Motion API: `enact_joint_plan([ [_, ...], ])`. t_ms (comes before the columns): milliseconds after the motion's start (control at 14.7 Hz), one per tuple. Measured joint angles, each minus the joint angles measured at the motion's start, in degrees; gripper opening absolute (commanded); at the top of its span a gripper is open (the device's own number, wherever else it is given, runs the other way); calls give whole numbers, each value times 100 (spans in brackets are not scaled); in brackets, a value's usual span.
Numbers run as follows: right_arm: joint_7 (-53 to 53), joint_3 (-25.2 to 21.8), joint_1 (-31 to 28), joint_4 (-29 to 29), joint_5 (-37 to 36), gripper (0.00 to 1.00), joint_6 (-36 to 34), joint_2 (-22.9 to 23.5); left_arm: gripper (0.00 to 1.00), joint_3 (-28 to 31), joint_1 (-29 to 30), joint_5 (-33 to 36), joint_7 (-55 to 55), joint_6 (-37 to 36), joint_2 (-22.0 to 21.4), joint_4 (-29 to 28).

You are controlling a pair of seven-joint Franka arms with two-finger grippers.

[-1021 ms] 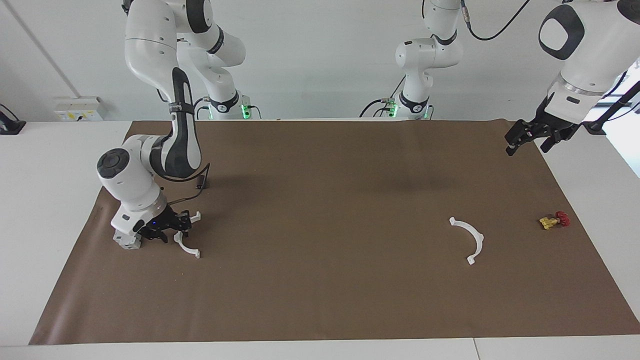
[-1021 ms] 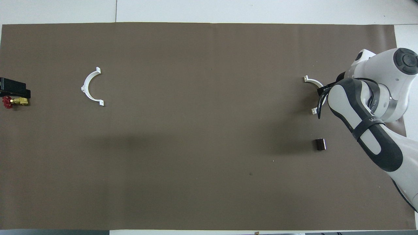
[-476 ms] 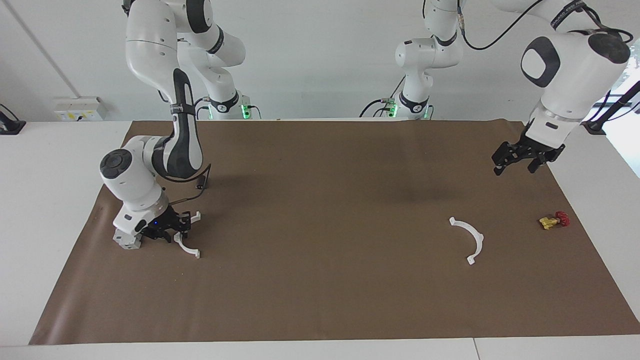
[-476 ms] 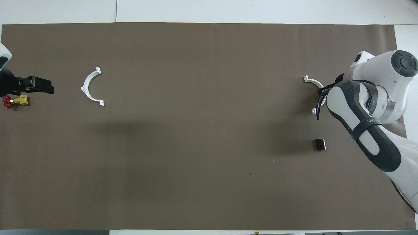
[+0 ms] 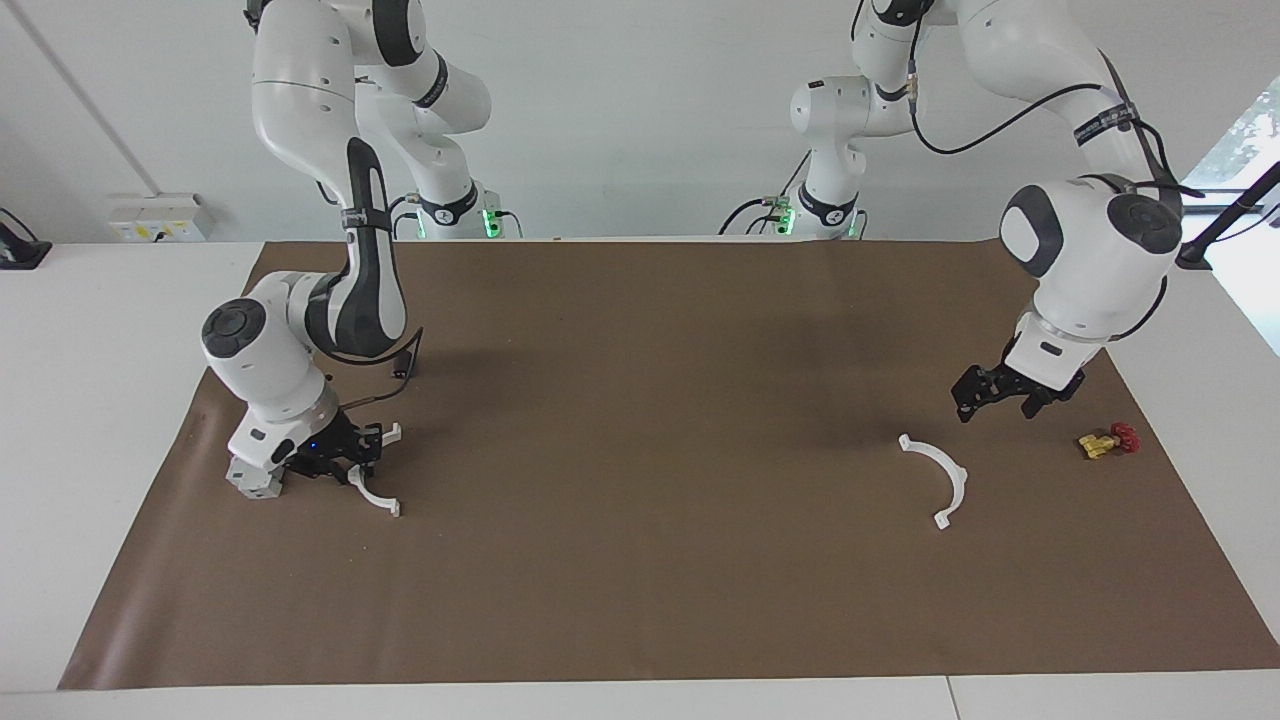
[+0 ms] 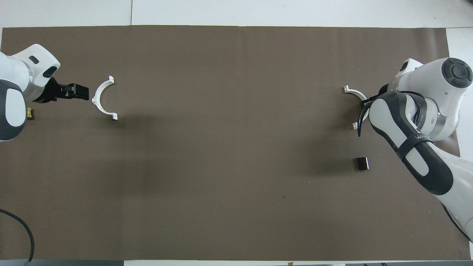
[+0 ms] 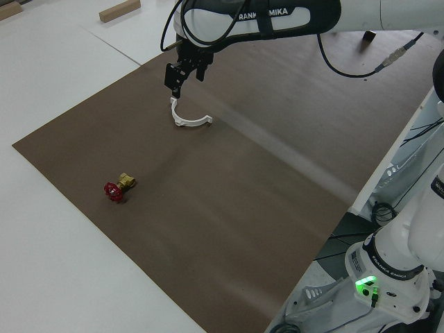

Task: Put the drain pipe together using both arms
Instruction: 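Grasp the other white clamp half with the left gripper, then lift both clamp halves and bring them together at table center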

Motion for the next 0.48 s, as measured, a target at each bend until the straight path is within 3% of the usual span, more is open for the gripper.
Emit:
enact_joint_plan([
  [340, 0, 2, 5, -37, 0, 22, 35, 0, 100, 6, 1, 0, -19, 770, 522, -260],
  [476, 0, 3, 19, -37, 1, 21, 37, -2, 98, 6, 1, 0, -82, 1024, 772, -266],
])
